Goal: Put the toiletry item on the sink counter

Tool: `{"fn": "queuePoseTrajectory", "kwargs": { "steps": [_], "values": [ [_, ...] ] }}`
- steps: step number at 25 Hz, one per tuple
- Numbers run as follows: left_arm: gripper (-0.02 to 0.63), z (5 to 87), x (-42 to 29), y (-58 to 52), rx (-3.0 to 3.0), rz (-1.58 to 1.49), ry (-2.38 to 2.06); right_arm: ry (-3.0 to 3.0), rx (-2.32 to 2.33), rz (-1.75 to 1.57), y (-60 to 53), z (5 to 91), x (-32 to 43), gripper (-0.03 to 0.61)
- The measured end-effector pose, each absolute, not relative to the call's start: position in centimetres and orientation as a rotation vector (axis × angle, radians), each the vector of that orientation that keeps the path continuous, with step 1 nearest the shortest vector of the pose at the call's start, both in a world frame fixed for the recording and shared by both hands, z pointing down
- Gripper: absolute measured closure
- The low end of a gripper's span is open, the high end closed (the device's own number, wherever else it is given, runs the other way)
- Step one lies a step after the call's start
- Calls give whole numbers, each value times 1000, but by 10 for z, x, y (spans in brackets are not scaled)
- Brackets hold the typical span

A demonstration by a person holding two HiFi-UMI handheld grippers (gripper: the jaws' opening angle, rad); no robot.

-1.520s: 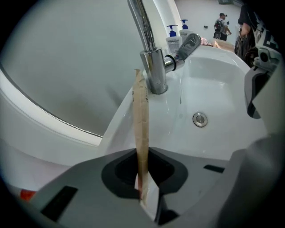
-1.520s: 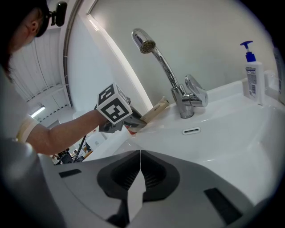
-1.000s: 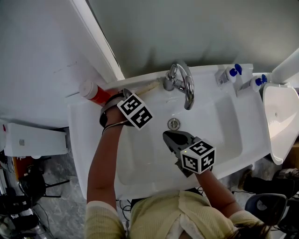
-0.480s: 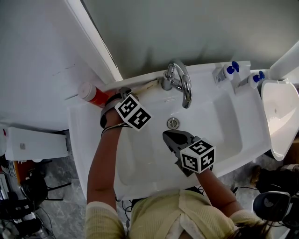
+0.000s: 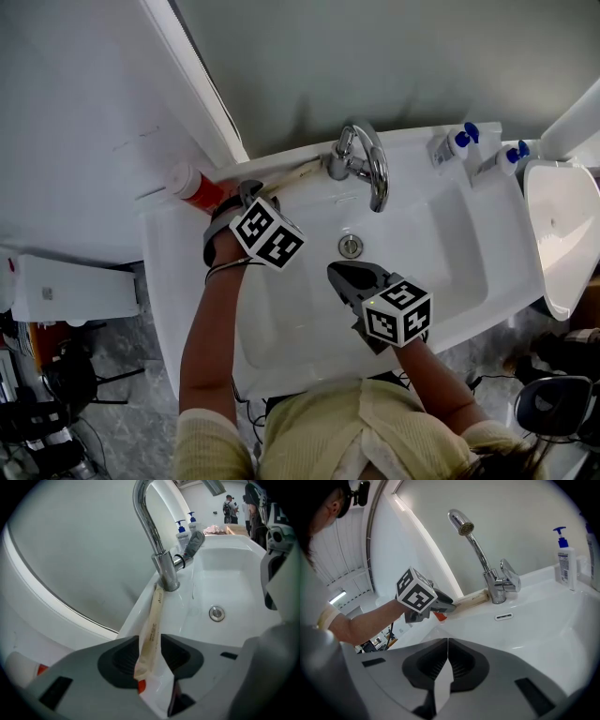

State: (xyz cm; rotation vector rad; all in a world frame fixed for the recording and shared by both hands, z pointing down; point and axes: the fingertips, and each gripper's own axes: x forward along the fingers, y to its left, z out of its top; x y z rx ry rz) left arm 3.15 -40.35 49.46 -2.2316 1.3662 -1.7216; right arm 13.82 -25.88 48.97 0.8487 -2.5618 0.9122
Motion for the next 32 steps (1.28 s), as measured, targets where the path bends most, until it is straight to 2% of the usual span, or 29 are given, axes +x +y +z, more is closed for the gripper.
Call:
{"fn": "queuePoseTrajectory", "kwargs": {
  "steps": [12, 19, 32],
  "values": [
    [439, 482, 24, -378, -2278, -1614, 1517, -2570, 885, 884, -243, 479, 133, 551],
    [443, 468, 15, -352, -2364, -1439, 1674, -2578, 904, 864, -234, 472, 128, 551],
    [500, 446, -5, -310, -2441, -1155, 1906, -2593, 928, 812, -226, 461, 118, 551]
  ]
}}
